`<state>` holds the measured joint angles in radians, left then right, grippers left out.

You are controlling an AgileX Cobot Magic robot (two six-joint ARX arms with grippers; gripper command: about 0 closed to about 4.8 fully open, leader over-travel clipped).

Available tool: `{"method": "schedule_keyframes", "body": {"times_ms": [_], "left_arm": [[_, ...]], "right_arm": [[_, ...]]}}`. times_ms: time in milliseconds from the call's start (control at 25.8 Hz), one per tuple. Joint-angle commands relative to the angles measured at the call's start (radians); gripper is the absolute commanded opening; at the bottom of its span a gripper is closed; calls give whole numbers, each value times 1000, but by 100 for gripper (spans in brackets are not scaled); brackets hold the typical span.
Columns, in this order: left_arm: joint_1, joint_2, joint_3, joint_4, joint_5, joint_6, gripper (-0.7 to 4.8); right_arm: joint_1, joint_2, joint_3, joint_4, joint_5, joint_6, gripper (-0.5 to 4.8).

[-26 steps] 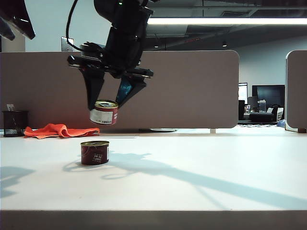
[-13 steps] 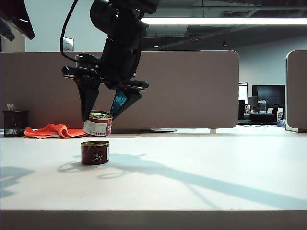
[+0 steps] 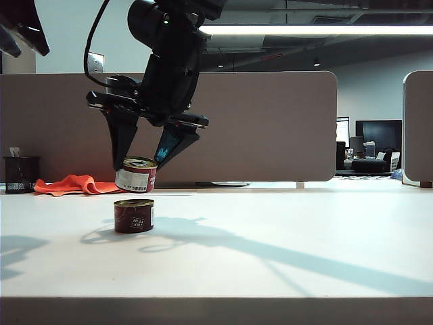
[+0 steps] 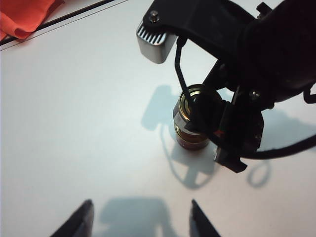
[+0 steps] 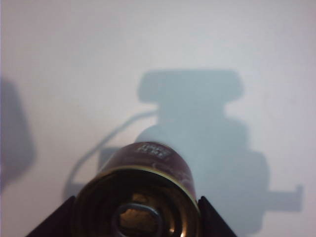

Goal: Stack a can of tomatoes on the right onto the can of tomatoes on the left.

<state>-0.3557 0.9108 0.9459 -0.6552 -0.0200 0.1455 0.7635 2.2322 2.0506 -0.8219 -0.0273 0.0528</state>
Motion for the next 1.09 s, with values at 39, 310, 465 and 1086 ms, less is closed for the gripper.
{"method": "schedule_keyframes", "body": {"times_ms": [39, 310, 465, 1086], "left_arm": [[0, -3, 3, 5, -3, 4, 247], [0, -3, 3, 4, -3, 4, 247], [0, -3, 3, 5, -4, 4, 246], [0, -63, 3, 34, -6, -41, 42]], "right_arm": [[2, -11, 7, 18, -6, 4, 321], [2, -11, 7, 20, -21, 4, 377], [-15, -29, 10, 17, -16, 3, 370], [-266, -550, -49, -121, 138, -3, -6]]}}
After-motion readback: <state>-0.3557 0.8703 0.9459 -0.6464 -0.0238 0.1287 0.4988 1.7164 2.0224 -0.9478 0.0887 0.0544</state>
